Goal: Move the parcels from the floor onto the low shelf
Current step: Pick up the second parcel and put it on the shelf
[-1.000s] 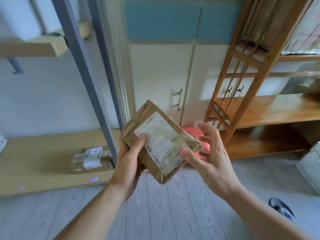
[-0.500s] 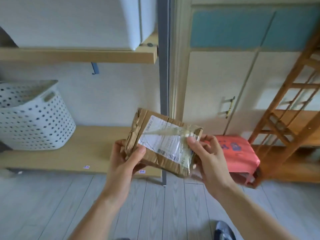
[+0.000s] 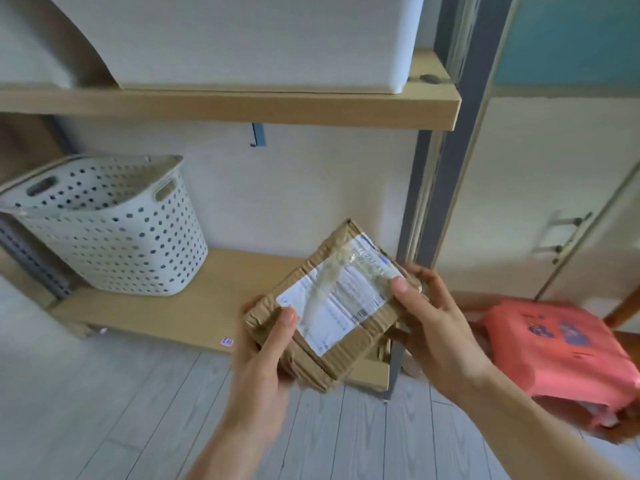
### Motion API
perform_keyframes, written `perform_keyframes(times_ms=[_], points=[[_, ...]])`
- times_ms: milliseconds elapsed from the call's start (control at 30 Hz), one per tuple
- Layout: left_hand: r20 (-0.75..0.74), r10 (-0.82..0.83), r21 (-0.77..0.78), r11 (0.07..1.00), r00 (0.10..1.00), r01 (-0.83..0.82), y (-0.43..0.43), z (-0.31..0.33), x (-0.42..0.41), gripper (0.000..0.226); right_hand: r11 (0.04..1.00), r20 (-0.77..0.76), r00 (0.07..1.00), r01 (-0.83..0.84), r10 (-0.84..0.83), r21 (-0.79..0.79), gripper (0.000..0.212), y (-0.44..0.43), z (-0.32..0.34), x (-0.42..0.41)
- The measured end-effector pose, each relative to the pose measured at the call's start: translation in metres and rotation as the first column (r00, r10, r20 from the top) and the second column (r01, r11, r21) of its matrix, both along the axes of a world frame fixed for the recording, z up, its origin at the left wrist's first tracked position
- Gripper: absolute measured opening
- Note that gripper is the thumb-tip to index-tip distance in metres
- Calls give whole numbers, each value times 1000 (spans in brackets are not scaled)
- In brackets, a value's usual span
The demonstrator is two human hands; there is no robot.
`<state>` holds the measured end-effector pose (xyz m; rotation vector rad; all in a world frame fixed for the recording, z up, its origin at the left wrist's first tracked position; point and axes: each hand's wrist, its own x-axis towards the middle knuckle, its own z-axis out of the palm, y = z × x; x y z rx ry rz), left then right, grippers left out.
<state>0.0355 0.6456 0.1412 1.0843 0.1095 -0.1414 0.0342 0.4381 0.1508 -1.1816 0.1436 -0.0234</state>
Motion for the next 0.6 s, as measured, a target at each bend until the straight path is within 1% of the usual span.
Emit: perform_keyframes(times_ms=[33, 67, 100, 133, 167, 200, 233, 267, 333, 367, 400, 433, 467, 500, 533, 567, 600], points=[[-25, -55, -27, 998, 998, 54, 1, -2, 0, 41, 996, -26, 996, 88, -88, -1, 79, 6, -3, 6], [-51, -131, -11, 991, 990, 131, 4, -1, -1, 43, 984, -48, 983, 178, -177, 0, 79, 12, -3, 10], [-63, -205, 45, 977, 977, 208, 8, -2, -2, 49, 974, -51, 972, 228, -228, -2, 71, 17, -2, 13], [-67, -270, 116, 954, 961, 276, 12, -2, -2, 53, 973, -44, 972, 230, -231, -23, 58, 21, -2, 15], [-57, -304, 199, 930, 951, 309, 16, -6, -4, 55, 979, -29, 980, 195, -197, -57, 45, 26, 1, 15], [-42, -310, 284, 908, 950, 309, 20, -6, -6, 56, 985, -5, 989, 147, -149, -93, 38, 31, 1, 16], [-25, -277, 358, 895, 961, 267, 22, -8, -8, 60, 987, 18, 993, 116, -114, -116, 38, 38, 2, 16], [-11, -210, 414, 889, 978, 196, 24, -8, -11, 62, 985, 27, 994, 106, -104, -135, 42, 46, 1, 17], [47, -65, 459, 888, 997, 37, 25, -7, -17, 64, 973, 28, 994, 106, -103, -206, 49, 58, -6, 18], [75, 13, 441, 896, 997, -45, 28, -7, -17, 65, 967, 24, 998, 64, -60, -247, 48, 61, -10, 18], [89, 92, 391, 913, 992, -119, 31, -4, -17, 71, 965, 9, 999, -48, 52, -258, 45, 64, -14, 15], [86, 140, 310, 937, 986, -160, 35, -1, -15, 85, 953, -29, 978, -209, 208, -220, 46, 68, -13, 12], [65, 161, 234, 957, 985, -171, 40, 2, -13, 99, 924, -57, 938, -346, 341, -163, 57, 71, -15, 11], [52, 134, 166, 976, 990, -141, 46, 5, -10, 107, 903, -64, 908, -418, 413, -100, 70, 72, -17, 10], [54, 101, 113, 988, 993, -106, 53, 11, -7, 105, 902, -65, 902, -431, 428, -42, 76, 73, -17, 10], [63, 86, 62, 994, 994, -89, 62, 16, -5, 94, 910, -80, 906, -414, 415, 34, 75, 74, -14, 10], [75, 98, 31, 994, 992, -100, 72, 23, -3, 82, 917, -116, 911, -386, 396, 98, 68, 72, -12, 10]])
